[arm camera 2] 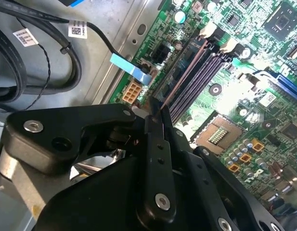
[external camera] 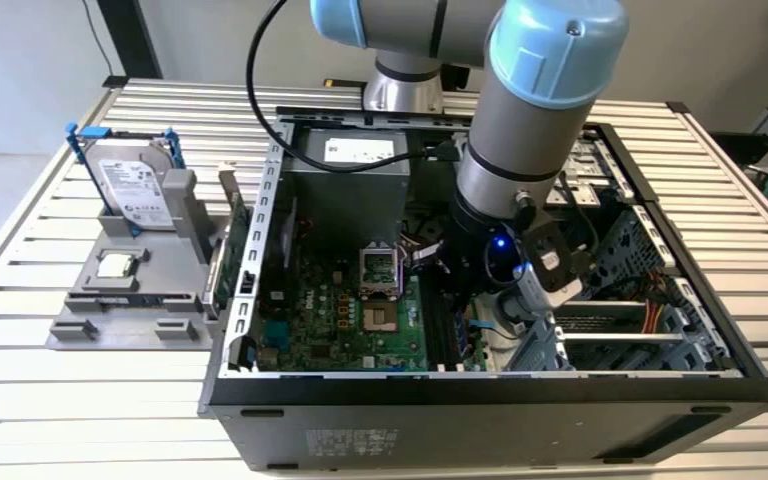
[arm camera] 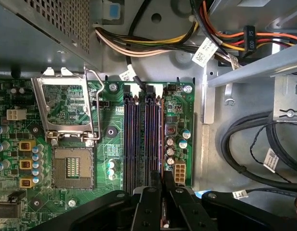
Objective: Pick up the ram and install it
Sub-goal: 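Insert the ram into the slot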
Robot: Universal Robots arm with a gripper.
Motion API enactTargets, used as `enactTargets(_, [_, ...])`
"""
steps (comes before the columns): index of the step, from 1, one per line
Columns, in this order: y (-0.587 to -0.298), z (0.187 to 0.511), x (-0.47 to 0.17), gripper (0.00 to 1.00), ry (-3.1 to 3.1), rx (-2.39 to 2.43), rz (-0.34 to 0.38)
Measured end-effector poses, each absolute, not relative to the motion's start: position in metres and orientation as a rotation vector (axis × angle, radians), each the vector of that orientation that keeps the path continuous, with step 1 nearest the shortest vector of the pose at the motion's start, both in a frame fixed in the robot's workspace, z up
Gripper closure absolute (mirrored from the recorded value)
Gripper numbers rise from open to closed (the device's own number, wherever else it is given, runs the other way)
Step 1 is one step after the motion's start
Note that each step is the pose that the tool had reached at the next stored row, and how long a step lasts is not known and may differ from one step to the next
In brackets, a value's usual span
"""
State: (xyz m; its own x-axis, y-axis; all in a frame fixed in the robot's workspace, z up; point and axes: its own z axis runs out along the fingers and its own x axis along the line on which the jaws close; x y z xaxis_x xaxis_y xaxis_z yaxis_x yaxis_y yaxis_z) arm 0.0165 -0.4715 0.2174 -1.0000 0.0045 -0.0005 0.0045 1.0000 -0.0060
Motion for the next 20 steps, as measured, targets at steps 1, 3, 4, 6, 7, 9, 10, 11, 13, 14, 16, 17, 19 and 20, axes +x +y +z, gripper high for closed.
enactTargets(1, [-0.4717, 0.2174, 0.0165, 1.00, 3.141, 0.007, -0.009])
enactTargets(3, [-0.4720, 0.2173, 0.0164, 1.00, 3.141, 0.008, -0.009])
enactTargets(4, [-0.4722, 0.2174, 0.0164, 1.00, 3.141, 0.008, -0.009])
enactTargets(6, [-0.4723, 0.2174, 0.0165, 1.00, 3.141, 0.009, -0.010])
enactTargets(7, [-0.4723, 0.2169, 0.0165, 1.00, 3.141, 0.010, -0.012])
enactTargets(9, [-0.4723, 0.2154, 0.0165, 1.00, 3.141, 0.013, -0.021])
enactTargets(10, [-0.4723, 0.2148, 0.0165, 1.00, 3.141, 0.014, -0.022])
enactTargets(11, [-0.4723, 0.2148, 0.0165, 1.00, 3.141, 0.015, -0.023])
enactTargets(13, [-0.4723, 0.2148, 0.0164, 1.00, 3.141, 0.015, -0.023])
enactTargets(14, [-0.4723, 0.2148, 0.0164, 1.00, 3.141, 0.015, -0.023])
enactTargets(16, [-0.4723, 0.2148, 0.0164, 1.00, 3.141, 0.015, -0.023])
enactTargets(17, [-0.4723, 0.2148, 0.0165, 1.00, 3.141, 0.016, -0.022])
enactTargets(19, [-0.4722, 0.2148, 0.0163, 1.00, 3.141, 0.022, -0.022])
enactTargets(20, [-0.4722, 0.2149, 0.0162, 1.00, 3.141, 0.026, -0.022])
